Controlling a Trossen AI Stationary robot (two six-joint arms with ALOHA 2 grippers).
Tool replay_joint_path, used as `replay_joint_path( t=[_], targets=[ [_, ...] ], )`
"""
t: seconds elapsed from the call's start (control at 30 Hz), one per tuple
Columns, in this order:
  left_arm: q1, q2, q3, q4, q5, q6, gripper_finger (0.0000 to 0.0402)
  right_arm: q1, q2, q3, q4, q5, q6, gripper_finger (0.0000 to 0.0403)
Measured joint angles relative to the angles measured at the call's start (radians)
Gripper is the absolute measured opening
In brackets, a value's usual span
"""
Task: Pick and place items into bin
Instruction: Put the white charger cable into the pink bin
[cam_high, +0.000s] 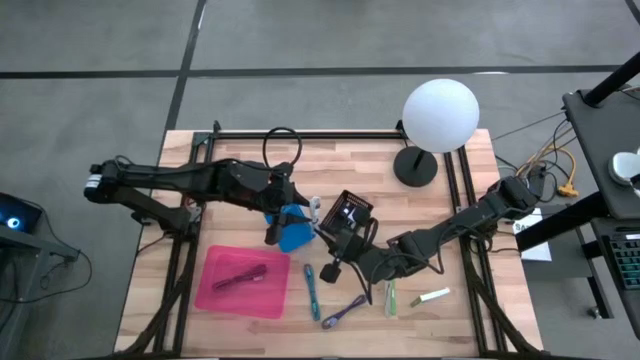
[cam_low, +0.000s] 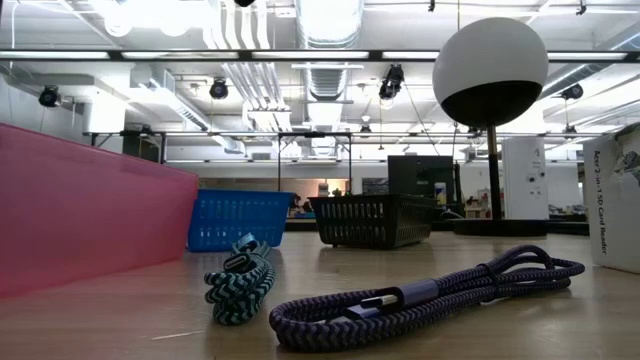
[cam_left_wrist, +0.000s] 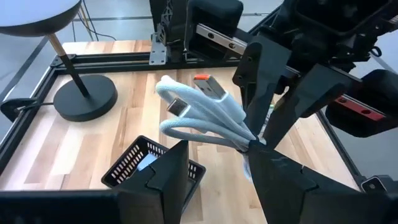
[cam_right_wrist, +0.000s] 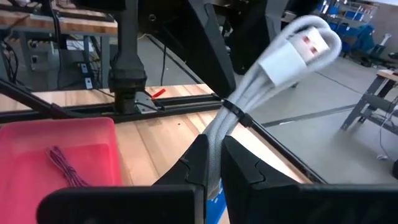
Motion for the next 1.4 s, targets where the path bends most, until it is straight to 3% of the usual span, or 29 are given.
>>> replay_joint_path(
  t=[0.27,0.47,0.8,1.27,1.4],
  targets=[
    [0.009,0.015,0.001,0.001,0.008,-0.06,0.0151,0.004,0.0,-0.001,-0.003,0.0,-0.007,0.0013],
    [0.075,0.008,0.0,0.014,0.232,-0.159,0.0151,0.008,-0.004,0.001,0.005,-0.001,-0.02,0.0013],
    [0.096,0.017,-0.001,0.172,0.435,-0.187,0.0151,0.008,-0.01,0.006,0.011,-0.002,-0.079,0.0013],
    [0.099,0.036,-0.001,0.183,0.449,-0.172,0.015,0.007,-0.022,0.007,0.006,0.003,-0.083,0.0013],
    [0.099,0.044,-0.003,0.168,0.448,-0.164,0.0131,0.007,-0.027,0.007,0.006,0.004,-0.094,0.0013]
  ],
)
